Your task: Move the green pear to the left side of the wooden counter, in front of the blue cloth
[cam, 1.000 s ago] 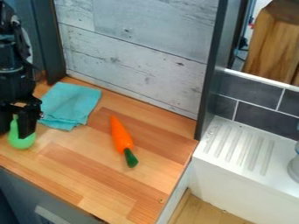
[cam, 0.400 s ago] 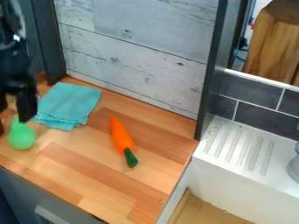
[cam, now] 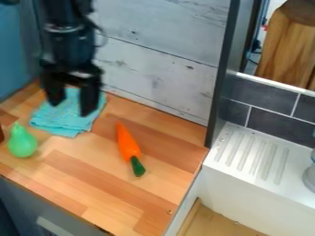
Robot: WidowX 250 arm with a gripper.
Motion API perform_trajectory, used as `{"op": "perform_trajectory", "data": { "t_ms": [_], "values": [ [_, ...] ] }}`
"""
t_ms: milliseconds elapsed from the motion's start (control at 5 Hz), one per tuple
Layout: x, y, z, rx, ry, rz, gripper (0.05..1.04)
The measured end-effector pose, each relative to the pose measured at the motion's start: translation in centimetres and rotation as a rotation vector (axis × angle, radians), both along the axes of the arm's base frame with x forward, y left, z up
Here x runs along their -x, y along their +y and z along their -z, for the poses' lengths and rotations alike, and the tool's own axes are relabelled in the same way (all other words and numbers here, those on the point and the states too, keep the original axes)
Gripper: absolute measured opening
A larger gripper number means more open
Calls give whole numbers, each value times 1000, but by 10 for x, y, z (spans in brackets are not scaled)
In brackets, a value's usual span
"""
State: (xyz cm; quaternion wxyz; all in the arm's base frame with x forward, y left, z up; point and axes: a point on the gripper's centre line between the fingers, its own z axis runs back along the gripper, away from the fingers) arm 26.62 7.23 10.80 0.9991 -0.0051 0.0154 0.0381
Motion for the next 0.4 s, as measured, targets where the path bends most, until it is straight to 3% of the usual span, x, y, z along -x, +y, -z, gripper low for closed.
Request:
{"op": "perform_trajectory", "data": {
  "t_ms": [200,400],
  "values": [
    [-17,-29,0,-1,-63,-46,1008],
    [-22,-45,16,-3,-48,-124,1008]
  ]
}}
